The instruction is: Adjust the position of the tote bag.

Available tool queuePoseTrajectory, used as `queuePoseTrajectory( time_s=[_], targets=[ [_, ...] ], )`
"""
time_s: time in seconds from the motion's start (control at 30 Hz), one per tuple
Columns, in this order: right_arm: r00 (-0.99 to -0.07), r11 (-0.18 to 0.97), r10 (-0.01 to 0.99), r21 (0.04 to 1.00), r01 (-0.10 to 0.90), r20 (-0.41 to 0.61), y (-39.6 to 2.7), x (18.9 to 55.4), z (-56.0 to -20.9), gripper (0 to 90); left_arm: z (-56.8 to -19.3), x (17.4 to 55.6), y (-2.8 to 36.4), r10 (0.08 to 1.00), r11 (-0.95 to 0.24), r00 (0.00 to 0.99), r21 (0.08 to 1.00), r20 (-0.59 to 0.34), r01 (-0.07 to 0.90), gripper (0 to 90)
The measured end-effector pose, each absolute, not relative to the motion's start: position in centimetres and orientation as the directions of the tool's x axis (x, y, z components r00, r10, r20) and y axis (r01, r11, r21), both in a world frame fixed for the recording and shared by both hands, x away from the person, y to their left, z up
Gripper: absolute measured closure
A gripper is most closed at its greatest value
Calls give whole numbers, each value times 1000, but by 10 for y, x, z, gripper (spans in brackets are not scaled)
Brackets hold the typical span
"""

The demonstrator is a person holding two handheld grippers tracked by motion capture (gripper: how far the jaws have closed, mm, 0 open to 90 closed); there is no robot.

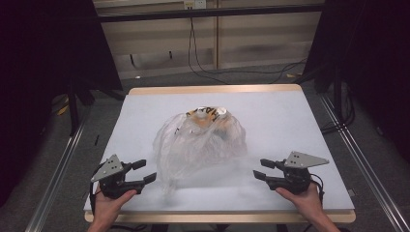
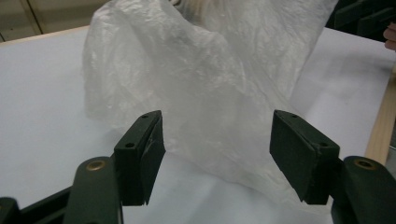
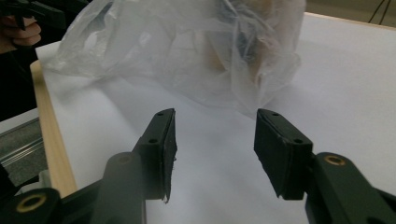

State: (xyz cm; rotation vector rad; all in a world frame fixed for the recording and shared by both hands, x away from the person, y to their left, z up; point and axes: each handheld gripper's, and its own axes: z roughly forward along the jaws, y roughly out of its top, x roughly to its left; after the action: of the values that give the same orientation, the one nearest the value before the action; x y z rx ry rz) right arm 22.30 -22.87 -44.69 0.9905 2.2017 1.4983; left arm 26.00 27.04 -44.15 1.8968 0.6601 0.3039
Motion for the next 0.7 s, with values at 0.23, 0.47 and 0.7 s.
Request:
queuePoseTrajectory(
  time_s=[0.23,0.47,0.7],
  targets=[
    [-791,276,596,889,366,141,-195,221,-445,568,-439,253,255,534,-295,839,906,-106,302,321],
    [-842,338,524,875,345,130,-161,224,-448,540,-438,249,247,517,-314,848,898,-111,309,298],
    [-897,380,430,880,285,105,-117,228,-442,564,-440,248,242,506,-331,854,887,-120,321,293]
  ],
)
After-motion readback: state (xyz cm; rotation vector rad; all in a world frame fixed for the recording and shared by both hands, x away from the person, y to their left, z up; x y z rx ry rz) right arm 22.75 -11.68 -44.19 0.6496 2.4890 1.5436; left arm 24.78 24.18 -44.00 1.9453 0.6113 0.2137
